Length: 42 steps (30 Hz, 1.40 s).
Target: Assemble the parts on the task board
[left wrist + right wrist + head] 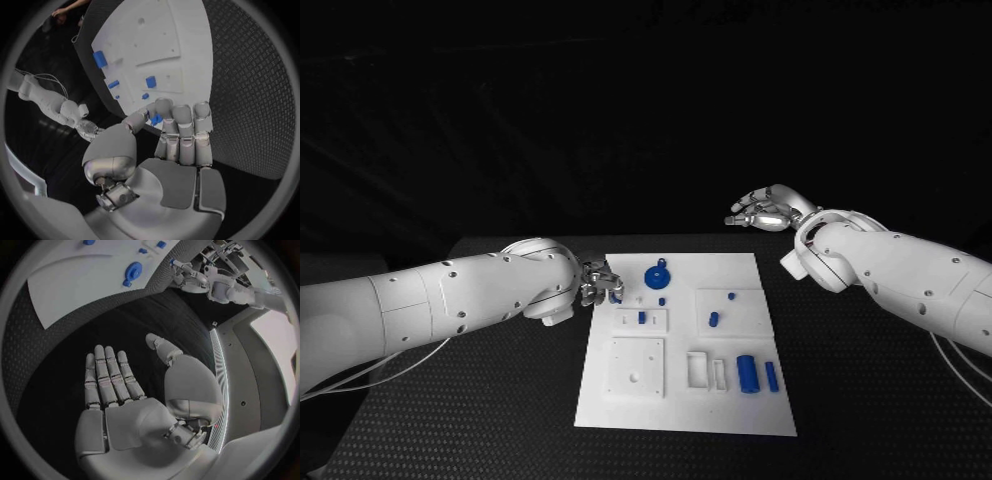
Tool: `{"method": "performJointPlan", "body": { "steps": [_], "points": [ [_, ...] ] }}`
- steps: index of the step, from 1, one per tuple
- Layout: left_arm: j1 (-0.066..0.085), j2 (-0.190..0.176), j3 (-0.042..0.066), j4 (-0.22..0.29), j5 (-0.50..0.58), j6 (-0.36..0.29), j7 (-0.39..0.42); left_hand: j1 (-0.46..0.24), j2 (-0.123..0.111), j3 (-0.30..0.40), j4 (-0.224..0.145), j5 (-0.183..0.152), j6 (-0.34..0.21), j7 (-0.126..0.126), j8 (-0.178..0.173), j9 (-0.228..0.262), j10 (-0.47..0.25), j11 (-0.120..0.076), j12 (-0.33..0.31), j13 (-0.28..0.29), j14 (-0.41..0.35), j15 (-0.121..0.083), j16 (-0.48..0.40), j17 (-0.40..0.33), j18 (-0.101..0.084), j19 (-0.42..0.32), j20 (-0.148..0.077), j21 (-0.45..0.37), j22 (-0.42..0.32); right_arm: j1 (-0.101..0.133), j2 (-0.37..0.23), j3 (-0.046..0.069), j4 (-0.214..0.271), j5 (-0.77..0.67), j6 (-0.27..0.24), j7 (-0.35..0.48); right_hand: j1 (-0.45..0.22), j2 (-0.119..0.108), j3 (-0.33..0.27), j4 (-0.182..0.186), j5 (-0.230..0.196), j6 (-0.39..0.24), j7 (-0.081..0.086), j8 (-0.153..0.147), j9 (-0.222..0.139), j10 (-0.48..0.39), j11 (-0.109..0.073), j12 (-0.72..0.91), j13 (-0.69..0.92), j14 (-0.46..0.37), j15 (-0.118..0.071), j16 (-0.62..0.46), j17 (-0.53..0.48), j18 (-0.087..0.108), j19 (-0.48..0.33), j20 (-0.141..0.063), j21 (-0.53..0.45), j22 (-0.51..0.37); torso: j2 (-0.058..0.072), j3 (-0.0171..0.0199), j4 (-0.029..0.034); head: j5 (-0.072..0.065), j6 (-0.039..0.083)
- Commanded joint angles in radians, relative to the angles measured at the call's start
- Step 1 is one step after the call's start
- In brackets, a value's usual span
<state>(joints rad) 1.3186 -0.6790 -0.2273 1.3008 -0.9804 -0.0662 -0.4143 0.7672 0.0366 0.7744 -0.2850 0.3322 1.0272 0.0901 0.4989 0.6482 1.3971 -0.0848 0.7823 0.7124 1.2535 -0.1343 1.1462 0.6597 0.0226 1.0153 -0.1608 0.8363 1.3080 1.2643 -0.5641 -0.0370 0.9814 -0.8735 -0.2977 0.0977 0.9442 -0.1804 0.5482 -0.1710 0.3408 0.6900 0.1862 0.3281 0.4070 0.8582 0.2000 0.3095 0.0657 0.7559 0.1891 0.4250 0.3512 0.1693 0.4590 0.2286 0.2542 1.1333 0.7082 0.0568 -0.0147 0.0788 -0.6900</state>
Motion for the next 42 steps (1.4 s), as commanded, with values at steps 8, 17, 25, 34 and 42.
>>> {"method": "performJointPlan", "body": {
  "steps": [8,17,25,34,42],
  "points": [
    [-0.005,0.005,-0.014,0.021,-0.048,-0.033,-0.013,-0.027,0.0,0.031,0.011,0.021,0.09,-0.081,0.043,-0.011,0.025,-0.013,0.033,0.025,0.022,-0.008,0.033,0.019,0.019,0.015,-0.072,0.029,0.023,0.0,0.002,0.0,0.003,0.011,-0.002,0.016,0.011,-0.006,0.006,0.006,0.01,-0.003,0.052,0.004,-0.003,0.016,0.002,-0.024,0.0,0.005,0.003,-0.01,-0.006,-0.011,0.005,-0.003,-0.013,0.005,0.002,-0.0005,-0.0014,0.002,-0.006],
    [-0.021,0.026,-0.014,0.023,-0.089,-0.036,-0.011,-0.031,-0.001,0.034,0.01,0.032,0.093,-0.084,0.062,-0.017,0.027,-0.016,0.05,0.036,0.025,-0.009,0.049,0.027,0.02,0.018,-0.075,0.042,0.023,0.0,0.003,0.0,0.005,0.009,-0.001,0.014,0.012,-0.008,0.006,0.01,0.019,-0.005,0.053,0.003,-0.004,0.022,0.003,-0.039,0.001,0.008,0.004,-0.013,-0.009,-0.013,0.004,-0.003,-0.018,0.009,0.002,-0.001,-0.0024,0.001,-0.011],
    [-0.036,0.029,-0.014,0.029,-0.154,-0.045,-0.008,-0.029,-0.002,0.036,0.012,0.032,0.092,-0.084,0.066,-0.02,0.025,-0.017,0.052,0.038,0.024,-0.01,0.051,0.028,0.021,0.018,-0.075,0.045,0.023,0.0,0.003,0.0,0.006,0.009,-0.001,0.014,0.013,-0.008,0.006,0.011,0.024,-0.006,0.053,0.003,-0.005,0.026,0.003,-0.047,0.001,0.008,0.004,-0.015,-0.011,-0.013,0.004,-0.003,-0.02,0.012,0.002,-0.0002,-0.0018,0.0,-0.014],
    [-0.048,0.024,-0.014,0.037,-0.197,-0.055,-0.008,-0.026,-0.005,0.038,0.015,0.031,0.09,-0.085,0.069,-0.022,0.023,-0.017,0.054,0.04,0.023,-0.011,0.053,0.028,0.021,0.018,-0.076,0.047,0.022,0.0,0.0,0.0,0.008,0.009,0.002,0.012,0.013,-0.009,0.005,0.012,0.026,-0.007,0.054,0.003,-0.005,0.027,0.003,-0.052,0.001,0.008,0.005,-0.016,-0.012,-0.014,0.004,-0.003,-0.022,0.013,0.002,-0.001,-0.0009,-0.001,-0.019],
    [-0.064,0.017,-0.014,0.037,-0.244,-0.127,0.003,-0.021,-0.008,0.041,0.023,0.026,0.088,-0.085,0.074,-0.026,0.021,-0.018,0.055,0.041,0.023,-0.011,0.054,0.028,0.022,0.018,-0.076,0.05,0.022,0.0,-0.002,0.0,0.01,0.009,0.004,0.011,0.012,-0.009,0.005,0.013,0.027,-0.007,0.054,0.003,-0.006,0.029,0.003,-0.055,0.001,0.008,0.005,-0.017,-0.013,-0.014,0.003,-0.003,-0.023,0.015,0.002,-0.0012,-0.0004,-0.001,-0.02]
  ]
}}
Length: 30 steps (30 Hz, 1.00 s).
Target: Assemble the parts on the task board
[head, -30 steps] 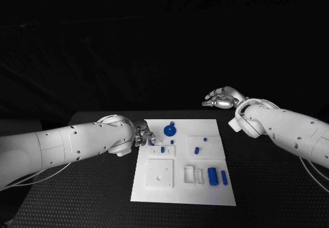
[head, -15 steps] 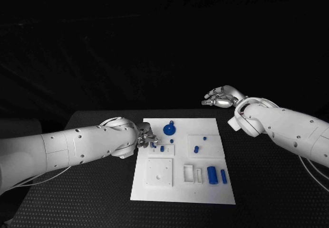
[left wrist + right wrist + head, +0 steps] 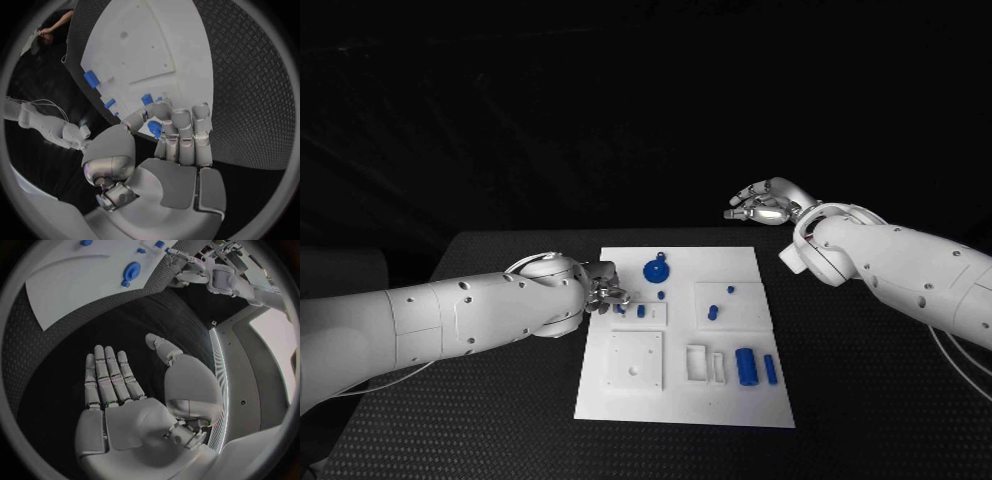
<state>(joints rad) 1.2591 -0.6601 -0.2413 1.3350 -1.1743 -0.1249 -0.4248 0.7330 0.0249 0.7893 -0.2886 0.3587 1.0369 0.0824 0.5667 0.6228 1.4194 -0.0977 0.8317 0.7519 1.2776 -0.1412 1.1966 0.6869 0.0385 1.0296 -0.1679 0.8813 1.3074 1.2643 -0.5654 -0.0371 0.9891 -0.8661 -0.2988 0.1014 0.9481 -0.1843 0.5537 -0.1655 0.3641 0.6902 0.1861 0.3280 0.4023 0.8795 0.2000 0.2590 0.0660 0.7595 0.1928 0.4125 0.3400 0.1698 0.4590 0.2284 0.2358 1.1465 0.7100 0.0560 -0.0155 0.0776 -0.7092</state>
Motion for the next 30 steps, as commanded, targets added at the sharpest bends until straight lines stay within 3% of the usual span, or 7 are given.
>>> {"method": "performJointPlan", "body": {
  "steps": [1,9,30],
  "points": [
    [-0.005,-0.002,0.0,0.002,-0.05,-0.074,0.016,0.014,0.003,0.027,0.027,-0.001,0.078,-0.078,0.007,-0.001,-0.001,-0.005,0.006,0.002,-0.001,-0.005,0.004,0.001,0.006,0.004,-0.069,0.005,0.022,0.0,-0.001,0.001,0.002,0.002,0.005,0.008,0.008,-0.005,-0.001,0.007,0.003,-0.007,0.054,0.003,-0.001,0.007,0.003,-0.005,0.001,0.005,0.001,-0.004,-0.001,-0.015,0.003,-0.003,-0.005,0.002,0.0,-0.0002,0.0,0.0,-0.001],
    [-0.016,-0.017,0.0,0.018,-0.027,-0.158,0.039,0.022,-0.007,0.03,0.038,0.001,0.078,-0.079,0.016,-0.006,-0.001,-0.007,0.01,0.004,0.002,-0.008,0.007,0.0,0.007,0.008,-0.071,0.011,0.022,0.0,-0.006,0.001,0.004,0.002,0.006,0.007,0.008,-0.005,-0.001,0.008,0.004,-0.008,0.054,0.003,-0.001,0.008,0.003,-0.008,0.001,0.005,0.002,-0.005,-0.002,-0.015,0.003,-0.003,-0.006,0.003,0.0,0.0005,-0.0001,0.0,-0.005],
    [-0.05,-0.022,0.0,0.022,-0.007,-0.185,0.053,0.027,-0.012,0.031,0.049,-0.005,0.075,-0.08,0.021,-0.012,-0.003,-0.008,0.012,0.005,0.003,-0.012,0.007,-0.002,0.008,0.01,-0.073,0.016,0.021,0.0,-0.009,0.001,0.006,0.0,0.014,0.005,0.008,-0.006,-0.002,0.009,0.004,-0.008,0.054,0.003,-0.002,0.01,0.004,-0.013,0.001,0.004,0.003,-0.007,-0.003,-0.015,0.002,-0.003,-0.008,0.004,0.0,0.0007,-0.0015,0.001,-0.011]
  ]
}}
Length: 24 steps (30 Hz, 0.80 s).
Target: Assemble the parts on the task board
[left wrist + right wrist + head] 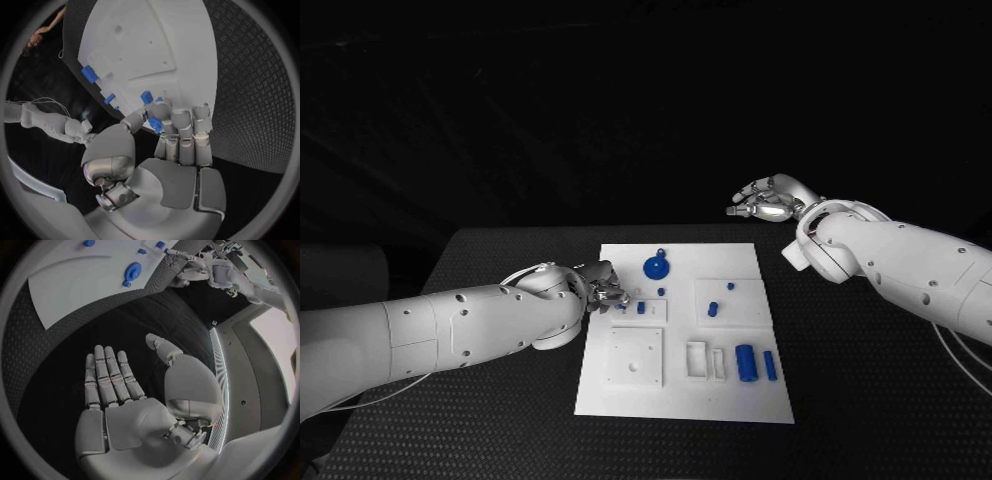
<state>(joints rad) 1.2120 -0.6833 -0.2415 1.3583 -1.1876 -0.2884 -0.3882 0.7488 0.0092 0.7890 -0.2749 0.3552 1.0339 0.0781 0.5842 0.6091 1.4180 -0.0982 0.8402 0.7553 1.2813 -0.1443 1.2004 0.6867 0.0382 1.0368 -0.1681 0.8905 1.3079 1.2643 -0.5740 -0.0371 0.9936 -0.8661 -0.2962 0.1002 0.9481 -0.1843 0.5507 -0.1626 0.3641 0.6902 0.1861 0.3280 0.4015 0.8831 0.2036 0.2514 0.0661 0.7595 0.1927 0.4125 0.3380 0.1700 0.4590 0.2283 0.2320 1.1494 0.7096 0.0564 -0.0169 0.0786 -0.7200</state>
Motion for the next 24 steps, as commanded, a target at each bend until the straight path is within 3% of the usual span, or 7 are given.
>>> {"method": "performJointPlan", "body": {
  "steps": [1,13,24],
  "points": [
    [-0.004,0.001,0.0,-0.003,0.006,-0.022,0.018,0.012,0.004,0.031,0.036,-0.002,0.078,-0.076,0.004,0.002,-0.002,-0.008,0.003,0.001,0.0,-0.009,0.003,-0.001,0.008,0.003,-0.073,0.006,0.021,0.0,-0.001,0.001,0.002,0.0,0.011,0.006,0.008,-0.006,0.001,0.006,0.004,-0.009,0.054,0.003,-0.001,0.006,0.0,-0.005,0.001,0.004,0.003,-0.007,-0.001,-0.016,0.002,-0.003,-0.005,0.001,0.0,0.0002,-0.0002,0.0,0.0],
    [-0.019,0.005,0.0,-0.013,0.003,-0.011,0.02,0.015,0.002,0.032,0.039,-0.005,0.076,-0.076,0.006,-0.001,-0.003,-0.008,0.004,0.001,0.0,-0.01,0.003,-0.002,0.009,0.003,-0.073,0.007,0.021,0.0,-0.002,0.001,0.005,0.0,0.014,0.006,0.007,-0.005,0.001,0.007,0.004,-0.009,0.054,0.003,-0.001,0.008,0.0,-0.008,0.001,0.004,0.003,-0.007,-0.002,-0.016,0.002,-0.003,-0.006,0.003,0.0,-0.0001,-0.0005,-0.002,-0.002],
    [-0.023,0.006,0.0,-0.018,0.003,-0.011,0.02,0.016,0.001,0.032,0.041,-0.007,0.075,-0.076,0.007,-0.002,-0.003,-0.008,0.004,0.001,0.0,-0.011,0.003,-0.003,0.009,0.003,-0.074,0.008,0.021,0.0,-0.001,0.001,0.006,0.0,0.015,0.006,0.007,-0.004,0.001,0.007,0.004,-0.009,0.054,0.003,-0.001,0.009,0.0,-0.009,0.001,0.005,0.003,-0.008,-0.002,-0.016,0.002,-0.003,-0.006,0.003,0.0,0.0,-0.0005,-0.003,-0.002]
  ]
}}
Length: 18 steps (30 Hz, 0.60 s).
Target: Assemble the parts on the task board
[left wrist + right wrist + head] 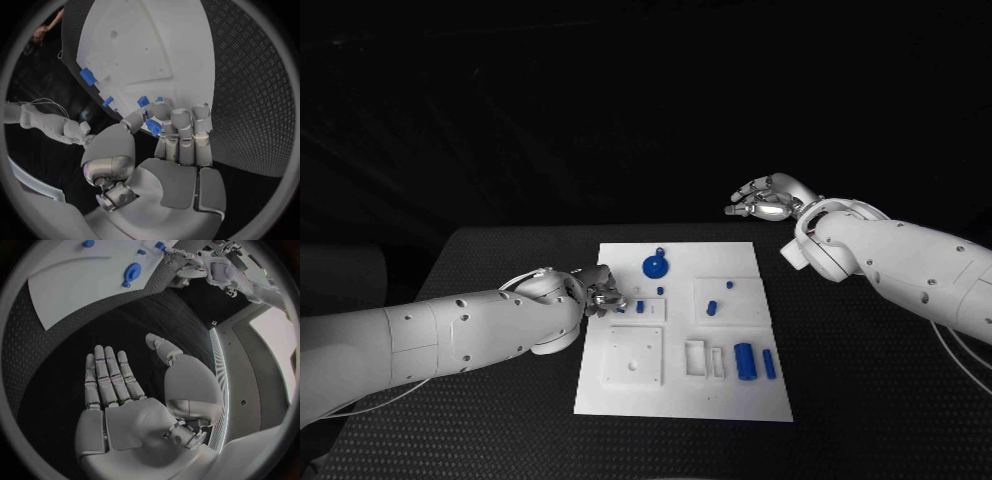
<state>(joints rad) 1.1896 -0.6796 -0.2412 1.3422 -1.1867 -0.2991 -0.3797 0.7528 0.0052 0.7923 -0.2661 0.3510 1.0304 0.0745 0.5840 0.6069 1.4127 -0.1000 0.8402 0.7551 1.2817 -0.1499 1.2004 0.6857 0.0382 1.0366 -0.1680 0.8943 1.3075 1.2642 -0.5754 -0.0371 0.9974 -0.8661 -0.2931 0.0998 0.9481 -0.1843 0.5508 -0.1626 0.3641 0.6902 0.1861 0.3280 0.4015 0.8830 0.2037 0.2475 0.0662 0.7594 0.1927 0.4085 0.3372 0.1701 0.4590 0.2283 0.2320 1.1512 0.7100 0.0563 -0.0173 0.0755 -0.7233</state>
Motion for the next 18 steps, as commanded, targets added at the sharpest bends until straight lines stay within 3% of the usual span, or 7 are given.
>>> {"method": "performJointPlan", "body": {
  "steps": [1,11,18],
  "points": [
    [-0.001,0.003,0.0,-0.002,0.002,0.0,0.011,0.012,0.005,0.029,0.032,-0.002,0.078,-0.073,0.007,0.0,0.002,-0.007,0.004,0.001,-0.001,-0.005,0.003,-0.002,0.009,0.003,-0.074,0.004,0.021,0.0,0.001,0.001,0.002,0.0,0.012,0.006,0.007,-0.004,0.001,0.007,0.004,-0.009,0.055,0.003,-0.001,0.009,0.0,-0.006,0.001,0.005,0.003,-0.004,-0.001,-0.016,0.002,-0.003,-0.006,0.001,0.0,0.0003,-0.0002,0.0,0.001],
    [-0.001,0.004,0.0,-0.004,-0.007,0.015,0.003,0.014,0.004,0.029,0.033,-0.004,0.077,-0.073,0.008,-0.001,0.002,-0.007,0.004,0.001,0.0,-0.006,0.003,-0.002,0.009,0.004,-0.074,0.005,0.021,0.0,0.001,0.001,0.004,0.0,0.013,0.006,0.007,-0.004,0.0,0.007,0.004,-0.009,0.054,0.003,-0.002,0.01,0.0,-0.007,0.001,0.005,0.003,-0.004,-0.002,-0.016,0.002,-0.003,-0.007,0.002,0.0,0.0015,-0.0007,0.0,-0.001],
    [-0.001,0.014,0.0,-0.005,-0.024,0.065,-0.008,0.015,0.002,0.029,0.033,-0.005,0.076,-0.073,0.009,-0.002,0.002,-0.007,0.004,0.001,0.0,-0.006,0.003,-0.002,0.009,0.004,-0.074,0.005,0.021,0.0,0.003,0.001,0.006,0.0,0.015,0.006,0.007,-0.003,0.0,0.008,0.004,-0.009,0.055,0.003,-0.002,0.01,0.0,-0.008,0.001,0.005,0.003,-0.004,-0.002,-0.016,0.002,-0.003,-0.007,0.002,0.0,0.0005,-0.0012,-0.001,-0.003]
  ]
}}
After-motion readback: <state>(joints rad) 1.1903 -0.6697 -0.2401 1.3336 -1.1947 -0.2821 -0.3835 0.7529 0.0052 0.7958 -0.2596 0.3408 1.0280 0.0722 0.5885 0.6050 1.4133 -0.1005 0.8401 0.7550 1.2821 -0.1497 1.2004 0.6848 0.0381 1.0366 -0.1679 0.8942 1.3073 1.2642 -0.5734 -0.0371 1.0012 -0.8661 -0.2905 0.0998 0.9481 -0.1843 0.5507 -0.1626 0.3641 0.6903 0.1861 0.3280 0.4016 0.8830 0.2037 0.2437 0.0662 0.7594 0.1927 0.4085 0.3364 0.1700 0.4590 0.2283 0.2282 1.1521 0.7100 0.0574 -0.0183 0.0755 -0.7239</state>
